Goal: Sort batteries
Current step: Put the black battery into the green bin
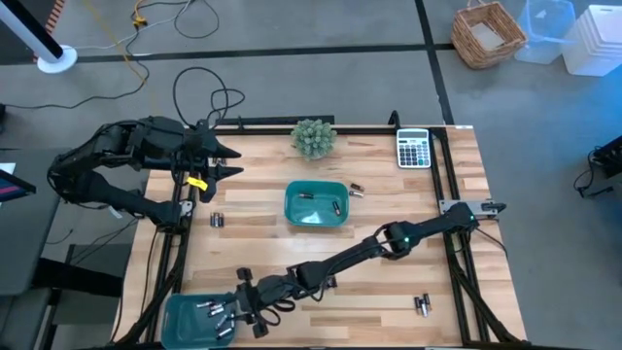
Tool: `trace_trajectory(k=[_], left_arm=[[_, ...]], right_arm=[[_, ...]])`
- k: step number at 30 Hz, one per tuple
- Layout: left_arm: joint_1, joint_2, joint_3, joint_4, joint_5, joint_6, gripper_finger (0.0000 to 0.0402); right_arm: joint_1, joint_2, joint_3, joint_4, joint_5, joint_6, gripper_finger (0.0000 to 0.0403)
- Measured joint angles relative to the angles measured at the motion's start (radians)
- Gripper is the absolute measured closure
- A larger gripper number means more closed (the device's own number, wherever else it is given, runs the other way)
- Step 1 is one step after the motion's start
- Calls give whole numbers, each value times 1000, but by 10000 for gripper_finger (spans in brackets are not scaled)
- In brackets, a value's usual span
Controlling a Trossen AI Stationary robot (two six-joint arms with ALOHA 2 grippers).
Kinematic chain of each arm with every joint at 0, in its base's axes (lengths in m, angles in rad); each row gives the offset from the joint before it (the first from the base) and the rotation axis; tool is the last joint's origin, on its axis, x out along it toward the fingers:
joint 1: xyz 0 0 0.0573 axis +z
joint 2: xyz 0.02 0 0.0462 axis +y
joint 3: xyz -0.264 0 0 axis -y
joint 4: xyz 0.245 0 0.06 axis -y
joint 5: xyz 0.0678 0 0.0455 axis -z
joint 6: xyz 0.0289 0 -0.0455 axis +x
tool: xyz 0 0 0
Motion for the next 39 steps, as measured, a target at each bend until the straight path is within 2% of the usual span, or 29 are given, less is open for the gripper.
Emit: trace_trajectory(k=[7, 12, 20, 27, 32, 39], left_arm=[[0, 0, 0, -2, -1, -8, 233], [0, 3, 0, -1, -20, -3, 233], [0, 11, 1, 4, -23, 10, 233], [0, 11, 1, 21, -23, 27, 233], [0, 11, 1, 26, -23, 44, 233], [0, 11, 1, 29, -23, 52, 233]], right_arm=[[-4, -160, 3, -124, 5, -165, 206], [0, -235, 2, -221, 74, -264, 219], [-15, -253, 0, -293, 77, -290, 324], [-21, -272, -5, -306, 77, -321, 393], [-29, -317, -5, -362, 76, -320, 400], [-49, -314, -6, -406, 61, -305, 402]])
